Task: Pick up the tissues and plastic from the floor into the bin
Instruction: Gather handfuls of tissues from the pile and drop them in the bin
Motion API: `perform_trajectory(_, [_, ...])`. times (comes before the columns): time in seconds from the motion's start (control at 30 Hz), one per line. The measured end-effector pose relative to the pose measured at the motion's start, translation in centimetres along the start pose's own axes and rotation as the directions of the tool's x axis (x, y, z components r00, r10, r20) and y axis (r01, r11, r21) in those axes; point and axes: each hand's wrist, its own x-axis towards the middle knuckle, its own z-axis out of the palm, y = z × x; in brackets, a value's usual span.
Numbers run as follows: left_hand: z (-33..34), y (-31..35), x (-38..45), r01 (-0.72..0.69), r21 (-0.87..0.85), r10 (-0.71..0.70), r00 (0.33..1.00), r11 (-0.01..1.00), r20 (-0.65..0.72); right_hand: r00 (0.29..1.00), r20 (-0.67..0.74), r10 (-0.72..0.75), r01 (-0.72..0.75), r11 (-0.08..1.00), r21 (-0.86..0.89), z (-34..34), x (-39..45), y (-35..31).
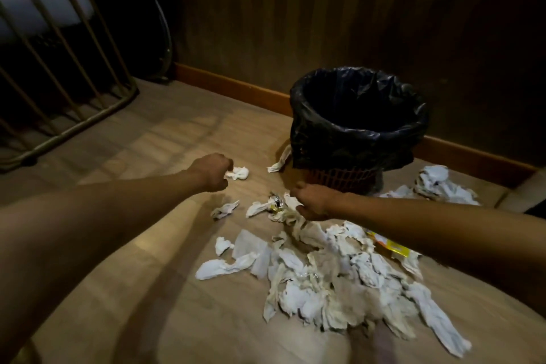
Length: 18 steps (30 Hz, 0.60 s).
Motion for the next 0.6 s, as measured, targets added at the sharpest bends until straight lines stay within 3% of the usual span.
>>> perform_trajectory(0.17, [5.2,-2.5,2.1,0.039,0.066,-0.047,0.991,0.997,0.125,0.999,-0.004,0.037,-0.037,0.993,0.113,3.0,4.8,-0.7])
perform_trajectory(0.3, [8.0,-3.2,4.6,0.102,-0.064,-0.096,0.991,0.993,0.088,0.984,-0.01,0.176,-0.172,0.973,0.154,3.9,9.7,-2.0])
perform_trajectory(0.43, [10.7,-3.3,7.2,0.006,-0.151,0.001,0.999,0.989,0.046,0.956,-0.062,0.288,-0.266,0.933,0.242,3.5,14.1,-2.4])
perform_trajectory(0.6, [13.6,-2.8,9.6,0.035,-0.255,-0.011,0.996,0.966,0.092,0.905,0.016,0.425,-0.41,0.863,0.294,5.3,18.4,-1.2])
